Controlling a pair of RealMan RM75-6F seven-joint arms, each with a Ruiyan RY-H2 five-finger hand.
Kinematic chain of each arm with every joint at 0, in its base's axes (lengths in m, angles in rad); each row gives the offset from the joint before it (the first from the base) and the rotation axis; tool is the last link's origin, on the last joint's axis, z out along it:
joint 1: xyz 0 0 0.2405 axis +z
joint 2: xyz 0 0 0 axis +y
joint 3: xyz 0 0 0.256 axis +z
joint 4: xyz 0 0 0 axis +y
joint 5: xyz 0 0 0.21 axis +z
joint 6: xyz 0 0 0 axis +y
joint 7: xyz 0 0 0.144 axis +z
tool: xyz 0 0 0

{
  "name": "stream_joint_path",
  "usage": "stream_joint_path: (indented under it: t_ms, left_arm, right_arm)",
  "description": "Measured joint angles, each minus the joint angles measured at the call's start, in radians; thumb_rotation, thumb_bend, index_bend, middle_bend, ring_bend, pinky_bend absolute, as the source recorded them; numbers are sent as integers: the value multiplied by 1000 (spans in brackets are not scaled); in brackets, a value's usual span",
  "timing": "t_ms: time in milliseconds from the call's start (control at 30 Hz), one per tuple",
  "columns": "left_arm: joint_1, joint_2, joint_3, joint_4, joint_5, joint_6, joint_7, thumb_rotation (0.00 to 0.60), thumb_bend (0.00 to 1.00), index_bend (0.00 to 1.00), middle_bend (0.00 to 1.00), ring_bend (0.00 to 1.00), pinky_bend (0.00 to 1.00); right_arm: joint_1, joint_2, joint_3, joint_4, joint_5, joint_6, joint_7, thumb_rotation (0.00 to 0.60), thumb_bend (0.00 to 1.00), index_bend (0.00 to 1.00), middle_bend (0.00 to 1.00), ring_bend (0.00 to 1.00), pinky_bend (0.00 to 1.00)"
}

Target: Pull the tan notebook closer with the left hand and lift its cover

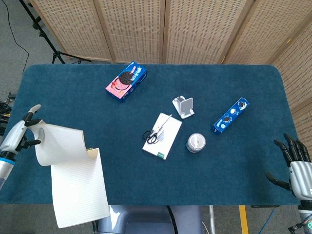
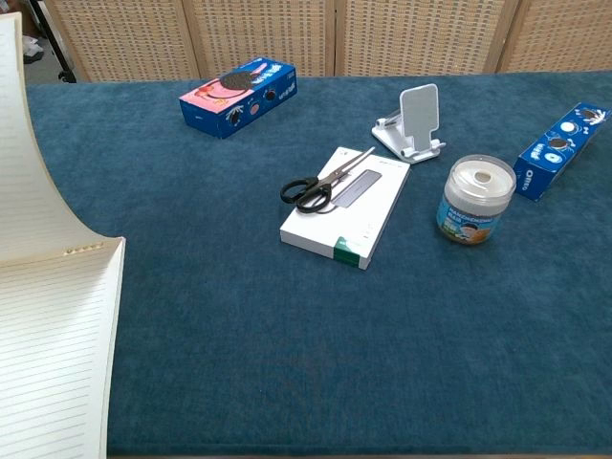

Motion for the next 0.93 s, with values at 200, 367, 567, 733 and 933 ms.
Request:
stream_joint_path:
  t_ms: [200, 367, 567, 733, 933]
  left_arm:
    - [-50, -92, -104, 139, -199, -72, 166, 600, 641, 883, 0, 0, 0]
    - [-89, -186, -190, 267, -335, -85, 327, 600, 337, 241, 0, 0, 0]
    - [-106, -192, -240, 280, -391, -150, 411, 600, 0, 0, 0, 0, 0]
    - [-66, -158, -244, 215, -328, -83, 411, 600, 0, 0, 0, 0, 0]
    - [23, -95, -219, 109, -198, 26, 392, 600, 0, 0, 0, 0, 0]
  right_arm:
    - [2, -5, 2, 2, 9, -6, -9, 600, 234, 129, 0, 0, 0]
    - [7, -11, 4, 5, 15, -14, -17, 600, 234, 129, 0, 0, 0]
    - [8, -13, 5, 3, 18, -16, -23, 600, 234, 129, 0, 0, 0]
    - [6, -10, 3, 1, 13, -13, -17, 600, 234, 129, 0, 0, 0]
    - [2, -2, 2, -5, 7, -3, -6, 600, 234, 129, 0, 0, 0]
